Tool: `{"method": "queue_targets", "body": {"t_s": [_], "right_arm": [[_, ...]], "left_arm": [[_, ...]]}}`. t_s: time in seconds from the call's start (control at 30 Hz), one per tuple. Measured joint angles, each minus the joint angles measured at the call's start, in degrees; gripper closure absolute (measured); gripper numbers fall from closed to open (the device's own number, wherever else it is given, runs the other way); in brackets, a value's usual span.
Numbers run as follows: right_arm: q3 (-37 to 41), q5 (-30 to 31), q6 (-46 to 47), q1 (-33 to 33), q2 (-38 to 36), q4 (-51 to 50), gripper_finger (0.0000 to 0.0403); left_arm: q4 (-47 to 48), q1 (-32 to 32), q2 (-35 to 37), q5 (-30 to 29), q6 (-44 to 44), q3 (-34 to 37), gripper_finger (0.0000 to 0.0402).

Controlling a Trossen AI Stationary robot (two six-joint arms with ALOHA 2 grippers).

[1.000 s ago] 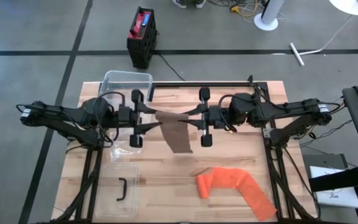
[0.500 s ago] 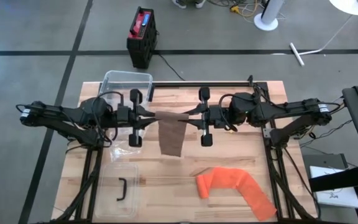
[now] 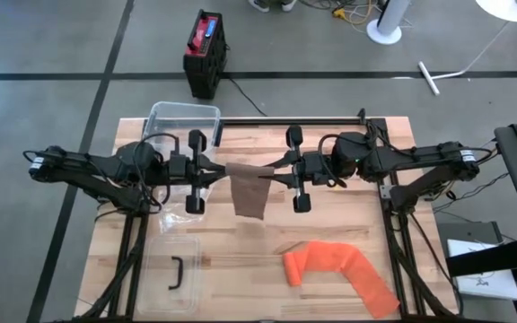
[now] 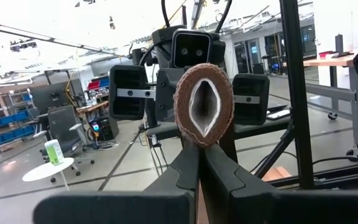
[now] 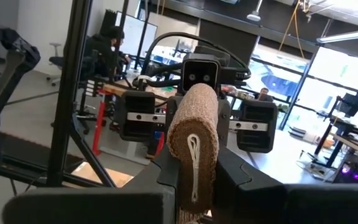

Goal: Roll bandage
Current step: Roll the brown bandage

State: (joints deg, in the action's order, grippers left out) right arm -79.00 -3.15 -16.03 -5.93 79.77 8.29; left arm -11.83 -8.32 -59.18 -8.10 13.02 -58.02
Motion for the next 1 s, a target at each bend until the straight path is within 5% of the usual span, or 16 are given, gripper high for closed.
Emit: {"method": "queue_targets", "body": {"t_s": [1.0], "right_arm": [[0.11,-5.22,0.04,-0.07,-0.76,-6.04,0.0364]], "left_arm": [[2.36,-0.66,3.85,-0.78,0.00,0.00,0.0401]]}}
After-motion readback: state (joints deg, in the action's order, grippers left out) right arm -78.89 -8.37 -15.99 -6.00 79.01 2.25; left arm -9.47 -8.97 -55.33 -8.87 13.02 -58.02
